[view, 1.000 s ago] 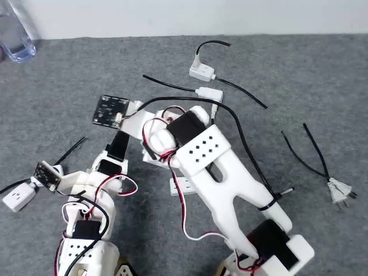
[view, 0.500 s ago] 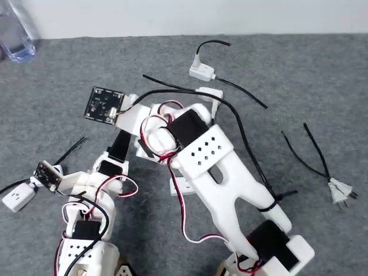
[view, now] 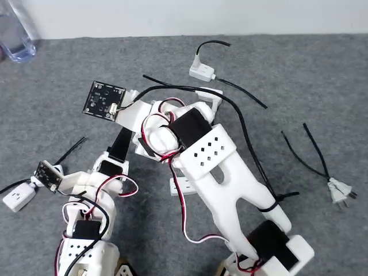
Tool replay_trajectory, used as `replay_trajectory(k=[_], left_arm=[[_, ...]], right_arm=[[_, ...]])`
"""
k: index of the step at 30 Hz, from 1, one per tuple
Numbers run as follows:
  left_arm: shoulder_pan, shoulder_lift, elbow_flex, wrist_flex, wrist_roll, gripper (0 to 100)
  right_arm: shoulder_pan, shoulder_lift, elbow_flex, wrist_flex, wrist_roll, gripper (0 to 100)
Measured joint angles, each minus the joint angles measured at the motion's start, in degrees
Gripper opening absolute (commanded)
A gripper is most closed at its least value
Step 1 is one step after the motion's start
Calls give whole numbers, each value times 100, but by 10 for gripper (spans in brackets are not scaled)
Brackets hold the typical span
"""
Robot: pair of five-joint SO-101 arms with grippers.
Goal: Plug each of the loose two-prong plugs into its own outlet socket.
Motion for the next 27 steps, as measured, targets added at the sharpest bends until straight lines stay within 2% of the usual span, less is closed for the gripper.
replay_trajectory(k=[27], left_arm=[[-9,0,-9,0,18,419]], right_arm=[[0,0,-431,9,-114,8]])
